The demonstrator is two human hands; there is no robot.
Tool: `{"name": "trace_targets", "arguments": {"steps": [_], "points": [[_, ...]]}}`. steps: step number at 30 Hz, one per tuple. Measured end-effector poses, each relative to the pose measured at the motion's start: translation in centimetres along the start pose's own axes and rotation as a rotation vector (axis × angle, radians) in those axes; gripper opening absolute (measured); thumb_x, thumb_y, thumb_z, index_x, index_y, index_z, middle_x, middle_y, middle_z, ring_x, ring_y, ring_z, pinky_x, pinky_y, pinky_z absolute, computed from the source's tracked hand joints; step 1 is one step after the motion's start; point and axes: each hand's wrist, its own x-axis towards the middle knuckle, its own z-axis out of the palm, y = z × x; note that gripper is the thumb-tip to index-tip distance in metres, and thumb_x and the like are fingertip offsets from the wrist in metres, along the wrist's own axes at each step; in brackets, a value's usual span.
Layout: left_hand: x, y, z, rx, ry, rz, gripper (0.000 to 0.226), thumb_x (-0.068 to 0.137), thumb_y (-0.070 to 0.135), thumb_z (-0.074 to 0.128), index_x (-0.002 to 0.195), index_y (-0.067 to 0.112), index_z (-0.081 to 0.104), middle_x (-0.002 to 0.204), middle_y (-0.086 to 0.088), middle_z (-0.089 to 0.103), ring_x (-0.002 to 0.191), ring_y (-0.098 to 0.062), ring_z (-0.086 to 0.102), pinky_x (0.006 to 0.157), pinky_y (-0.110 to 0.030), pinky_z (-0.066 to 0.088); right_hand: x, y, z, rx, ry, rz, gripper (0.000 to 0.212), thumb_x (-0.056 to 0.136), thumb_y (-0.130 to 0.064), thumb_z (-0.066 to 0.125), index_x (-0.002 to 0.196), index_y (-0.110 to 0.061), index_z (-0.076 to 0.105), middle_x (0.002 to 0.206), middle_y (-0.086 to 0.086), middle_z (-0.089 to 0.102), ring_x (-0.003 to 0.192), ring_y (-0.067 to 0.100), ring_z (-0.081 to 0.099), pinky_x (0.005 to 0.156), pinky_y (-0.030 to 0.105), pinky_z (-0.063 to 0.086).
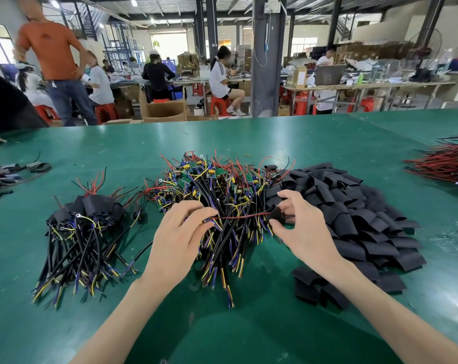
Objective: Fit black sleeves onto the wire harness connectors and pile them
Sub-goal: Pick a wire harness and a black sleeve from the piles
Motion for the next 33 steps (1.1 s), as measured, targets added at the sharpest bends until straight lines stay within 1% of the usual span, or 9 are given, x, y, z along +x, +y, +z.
{"name": "trace_targets", "arguments": {"steps": [4, 7, 11, 14, 18, 22, 25, 30, 33], "points": [[0.0, 0.1, -0.1, -0.002, -0.014, -0.010, 0.018, 0.093, 0.025, 0.050, 0.109, 0.023, 0.058, 0.107, 0.007, 0.050, 0.094, -0.017, 0.053, 0.085, -0.035, 0.045, 0.1, -0.2, -0.1, 0.032, 0.032, 0.009, 0.053, 0.073, -0.007, 0.072, 0.118, -0.023, 0.050, 0.085, -0.016, 0.059, 0.080, 0.011, 0.063, 0.083, 0.039, 0.054], [0.1, 0.2, -0.1, 0.003, -0.028, -0.022, 0.019, 0.093, 0.025, 0.050, 0.108, 0.021, 0.060, 0.106, 0.004, 0.052, 0.093, -0.018, 0.054, 0.084, -0.037, 0.046, 0.1, -0.5, -0.3, 0.046, 0.042, -0.034, 0.055, 0.073, -0.005, 0.072, 0.120, -0.021, 0.049, 0.088, -0.016, 0.060, 0.082, 0.008, 0.061, 0.084, 0.032, 0.052], [0.1, 0.3, -0.1, 0.019, -0.050, -0.041, 0.025, 0.093, 0.025, 0.049, 0.108, 0.014, 0.065, 0.105, 0.000, 0.053, 0.092, -0.018, 0.053, 0.084, -0.037, 0.046, 0.0, -0.9, -1.2, -0.095, -0.048, -0.195, 0.060, 0.076, -0.007, 0.070, 0.129, -0.021, 0.046, 0.102, -0.010, 0.061, 0.098, 0.014, 0.056, 0.094, 0.024, 0.038], [0.1, 0.7, 0.2, -0.014, -0.100, -0.070, 0.029, 0.094, 0.022, 0.050, 0.118, 0.014, 0.063, 0.111, 0.000, 0.048, 0.096, -0.011, 0.049, 0.090, -0.027, 0.042, -0.1, -1.6, -1.2, -0.386, -0.058, -0.427, 0.058, 0.073, -0.010, 0.072, 0.127, -0.016, 0.049, 0.101, -0.003, 0.064, 0.094, 0.024, 0.057, 0.094, 0.033, 0.032], [0.1, 1.9, 0.8, -0.086, -0.175, -0.027, 0.043, 0.089, 0.005, 0.056, 0.130, 0.016, 0.055, 0.112, -0.002, 0.042, 0.087, -0.002, 0.045, 0.086, -0.016, 0.040, -0.7, -3.2, -0.4, -0.418, -0.092, -0.529, 0.060, 0.071, -0.013, 0.074, 0.125, -0.012, 0.050, 0.100, -0.001, 0.065, 0.088, 0.023, 0.055, 0.089, 0.037, 0.036], [0.0, 3.2, 1.1, -0.181, -0.204, -0.110, 0.047, 0.090, 0.021, 0.056, 0.133, 0.031, 0.042, 0.108, 0.006, 0.048, 0.086, -0.011, 0.056, 0.077, -0.027, 0.046, -1.4, -4.1, -0.1, -0.292, -0.162, -0.498, 0.063, 0.072, -0.007, 0.074, 0.128, -0.011, 0.047, 0.100, 0.001, 0.062, 0.088, 0.025, 0.057, 0.079, 0.037, 0.047], [0.0, 3.7, 1.1, -0.178, -0.190, -0.103, 0.044, 0.089, 0.022, 0.057, 0.128, 0.034, 0.043, 0.109, 0.010, 0.053, 0.088, -0.011, 0.059, 0.074, -0.031, 0.047, -1.5, -3.9, -0.1, -0.180, -0.216, -0.437, 0.064, 0.075, -0.005, 0.070, 0.133, -0.013, 0.044, 0.102, 0.001, 0.060, 0.093, 0.023, 0.057, 0.077, 0.035, 0.048], [-0.1, 3.5, 1.0, -0.226, -0.218, -0.156, 0.048, 0.087, 0.019, 0.063, 0.125, 0.043, 0.044, 0.109, 0.022, 0.058, 0.093, 0.004, 0.058, 0.084, -0.012, 0.043, -1.1, -3.3, 0.1, -0.003, -0.247, -0.301, 0.066, 0.078, -0.010, 0.070, 0.135, -0.025, 0.041, 0.108, -0.005, 0.062, 0.103, 0.009, 0.057, 0.091, 0.034, 0.050], [-0.1, 3.4, 1.0, -0.246, -0.239, -0.202, 0.057, 0.085, 0.013, 0.068, 0.123, 0.049, 0.044, 0.110, 0.028, 0.058, 0.096, 0.010, 0.057, 0.087, -0.004, 0.038, -0.8, -3.1, -0.2, 0.096, -0.297, -0.241, 0.068, 0.077, -0.010, 0.072, 0.128, -0.041, 0.040, 0.107, -0.009, 0.065, 0.095, -0.001, 0.060, 0.089, 0.023, 0.050]]}}
